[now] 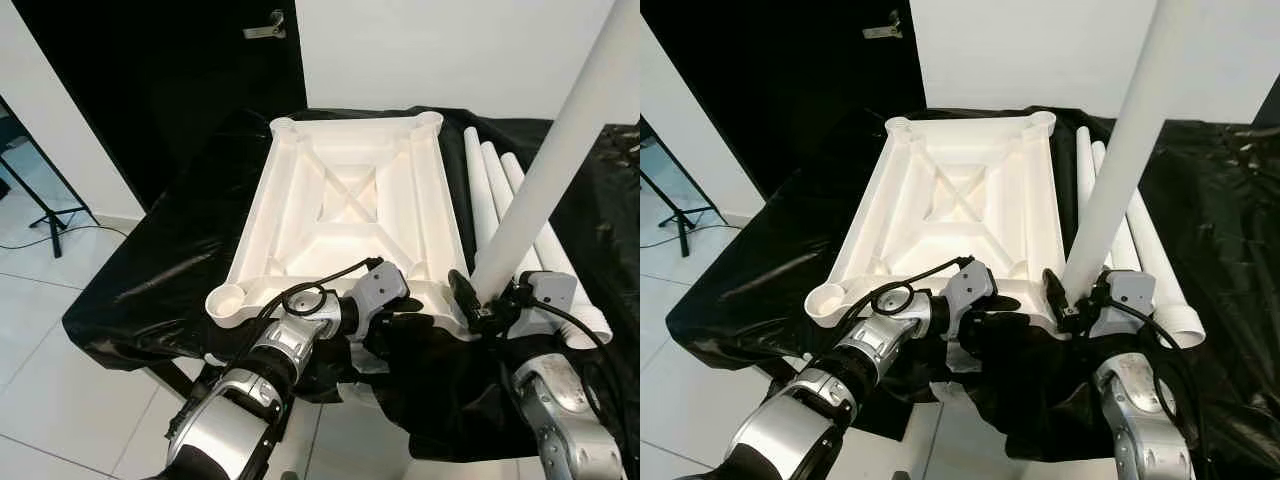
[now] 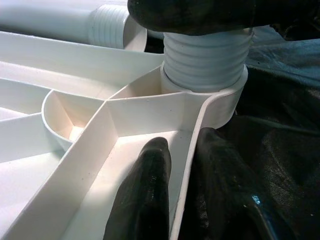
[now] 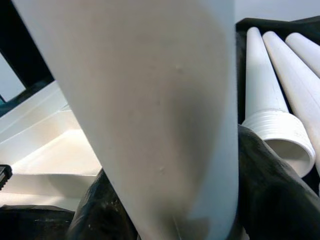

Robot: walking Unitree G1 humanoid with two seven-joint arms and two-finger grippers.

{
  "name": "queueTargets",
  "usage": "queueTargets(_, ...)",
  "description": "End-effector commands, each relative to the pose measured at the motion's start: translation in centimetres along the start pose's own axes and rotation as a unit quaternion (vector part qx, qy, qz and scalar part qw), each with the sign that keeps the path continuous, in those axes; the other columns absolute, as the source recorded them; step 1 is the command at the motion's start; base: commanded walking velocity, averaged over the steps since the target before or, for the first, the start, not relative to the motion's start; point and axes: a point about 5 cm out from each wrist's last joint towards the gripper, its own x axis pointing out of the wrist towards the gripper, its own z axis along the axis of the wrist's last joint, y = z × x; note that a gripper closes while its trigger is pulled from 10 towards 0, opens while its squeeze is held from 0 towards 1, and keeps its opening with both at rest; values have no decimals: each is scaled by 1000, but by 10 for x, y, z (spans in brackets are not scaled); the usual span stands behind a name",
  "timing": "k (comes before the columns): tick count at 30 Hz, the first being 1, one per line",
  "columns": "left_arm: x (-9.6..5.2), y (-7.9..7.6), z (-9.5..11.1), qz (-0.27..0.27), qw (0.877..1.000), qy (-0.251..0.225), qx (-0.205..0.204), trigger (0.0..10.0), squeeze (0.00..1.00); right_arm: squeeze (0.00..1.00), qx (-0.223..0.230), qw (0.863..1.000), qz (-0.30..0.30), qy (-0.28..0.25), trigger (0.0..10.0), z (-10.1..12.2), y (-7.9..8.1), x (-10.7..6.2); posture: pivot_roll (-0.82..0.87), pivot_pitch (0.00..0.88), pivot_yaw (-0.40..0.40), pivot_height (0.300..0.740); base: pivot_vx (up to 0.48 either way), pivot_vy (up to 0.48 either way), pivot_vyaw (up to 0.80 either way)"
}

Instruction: Building children table

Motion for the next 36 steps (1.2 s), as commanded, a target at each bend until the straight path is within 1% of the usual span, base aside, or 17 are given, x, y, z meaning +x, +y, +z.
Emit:
queueTargets(1, -1, -18, -20, -94, 994, 26, -39, 10000, 0, 0, 58, 994, -29, 89, 0, -30, -1, -4, 89, 0, 71, 740, 0, 0, 0)
queueTargets(5, -2, -17, -20, -94, 994, 26, -39, 10000, 0, 0, 53, 995, -34, 82, 0, -25, 0, -2, 89, 0, 71, 740, 0, 0, 0)
queueTargets(6, -2, -17, -20, -91, 995, 26, -40, 10000, 0, 0, 58, 996, -50, 48, 0, -17, 1, -4, 90, 0, 71, 740, 0, 0, 0)
queueTargets(8, -2, -17, -20, -91, 995, 26, -41, 10000, 0, 0, 64, 996, -56, 36, 0, -15, 1, -5, 90, 0, 71, 740, 0, 0, 0)
queueTargets(9, -2, -17, -20, -91, 995, 25, -41, 10000, 0, 0, 64, 996, -54, 25, 4157, -14, 0, -6, 87, 0, 72, 740, 0, 0, 0)
queueTargets(10, -2, -17, -20, -91, 995, 25, -42, 10000, 0, 0, 62, 997, -49, 23, 9412, -13, 0, -6, 85, 0, 72, 740, 0, 0, 0)
queueTargets(11, -2, -17, -20, -91, 995, 25, -42, 10000, 0, 0, 62, 997, -49, 23, 9412, -13, 0, -6, 85, 0, 72, 740, 0, 0, 0)
queueTargets(12, -2, -17, -20, -91, 995, 26, -42, 10000, 0, 0, 59, 997, -43, 24, 10000, -13, 0, -6, 85, 0, 72, 740, 0, 0, 0)
queueTargets(15, -2, -17, -20, -91, 995, 26, -42, 10000, 0, 0, 55, 998, -34, 21, 10000, -12, 2, -5, 83, 0, 71, 740, 0, 0, 0)
queueTargets(16, -2, -17, -21, -91, 995, 26, -42, 10000, 0, 1000, 49, 998, -23, 19, 10000, -10, 4, -4, 82, 0, 70, 740, 0, 0, 0)
queueTargets(17, -2, -17, -21, -91, 995, 26, -42, 10000, 0, 1000, 49, 998, -23, 19, 10000, -10, 4, -4, 82, 0, 70, 740, 0, 0, 0)
queueTargets(21, 0, -20, -23, -93, 994, 26, -45, 10000, 0, 1000, -7, 999, 47, 19, 10000, -5, 16, -5, 80, 0, 68, 740, 0, 0, 0)
queueTargets(22, 0, -21, -23, -94, 994, 27, -45, 10000, 0, 396, -11, 998, 52, 15, 10000, -4, 16, -4, 80, 0, 68, 740, 0, 0, 0)
queueTargets(23, 0, -21, -23, -94, 994, 27, -45, 10000, 0, 396, -11, 998, 52, 15, 10000, -4, 16, -4, 80, 0, 68, 740, 0, 0, 0)
queueTargets(24, 0, -20, -23, -93, 994, 28, -44, 10000, 0, 0, -30, 997, 73, 0, 10000, 2, 17, -2, 81, 0, 67, 740, 0, 0, 0)
queueTargets(28, 1, -20, -22, -93, 994, 28, -41, 10000, 0, 0, -82, 990, 108, -24, 10000, 15, 11, 2, 80, 0, 68, 740, 0, 0, 0)
queueTargets(36, 0, -20, -23, -95, 994, 32, -40, 10000, 0, 0, -130, 983, 130, -29, 10000, 26, -4, 2, 76, 0, 67, 740, 0, 0, 0)
